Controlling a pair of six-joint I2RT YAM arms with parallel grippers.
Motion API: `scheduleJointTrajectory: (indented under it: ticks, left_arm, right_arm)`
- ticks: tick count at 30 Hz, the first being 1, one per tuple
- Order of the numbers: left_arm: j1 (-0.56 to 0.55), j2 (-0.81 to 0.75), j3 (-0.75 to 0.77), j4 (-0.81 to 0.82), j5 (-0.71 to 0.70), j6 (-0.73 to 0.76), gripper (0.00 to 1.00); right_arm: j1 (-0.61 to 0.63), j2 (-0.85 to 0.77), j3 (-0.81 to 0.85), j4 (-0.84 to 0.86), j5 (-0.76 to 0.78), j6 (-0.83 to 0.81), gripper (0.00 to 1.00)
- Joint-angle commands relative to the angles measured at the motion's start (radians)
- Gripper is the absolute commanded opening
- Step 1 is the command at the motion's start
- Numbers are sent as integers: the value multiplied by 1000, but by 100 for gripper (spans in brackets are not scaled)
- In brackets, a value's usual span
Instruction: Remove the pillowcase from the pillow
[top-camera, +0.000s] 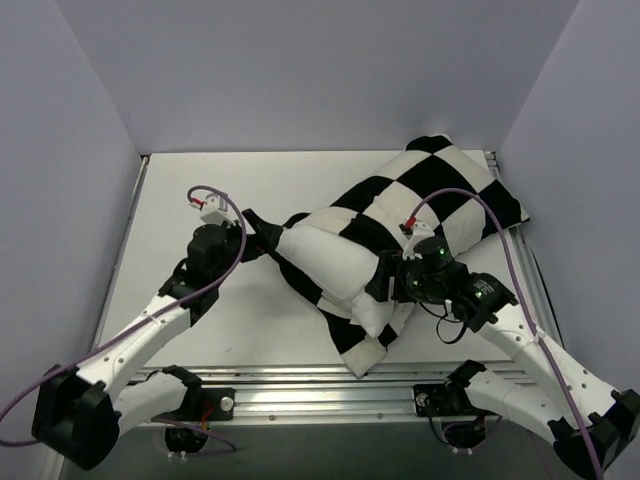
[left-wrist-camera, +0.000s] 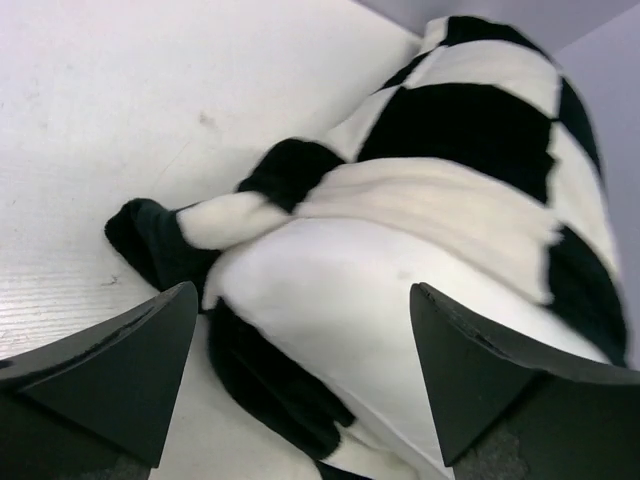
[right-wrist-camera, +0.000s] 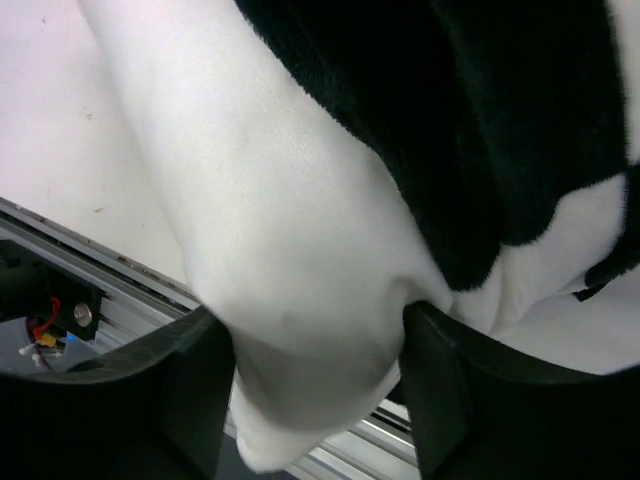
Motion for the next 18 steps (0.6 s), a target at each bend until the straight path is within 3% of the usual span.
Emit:
scheduleJointTrajectory:
  ticks: [1,5,8,11,18]
  left_arm:
    - [-1,-113,75,-207,18,35,94]
    - [-5,-148,113,-359,100,60,94]
    - [-30,-129,104,-342,216,17,94]
    - [-146,-96,77,-237,223,-55,94]
    - [-376,79,159,-22,155,-161,94]
  right_arm:
    - [7,3,90,39,13,-61,62]
    - [4,-13,148,-13,100,-70,82]
    - [4,-33,165,-39,206,-57,87]
    - [3,-24,153,-55,284,-49,89]
    - [1,10,79,48,269,-43,89]
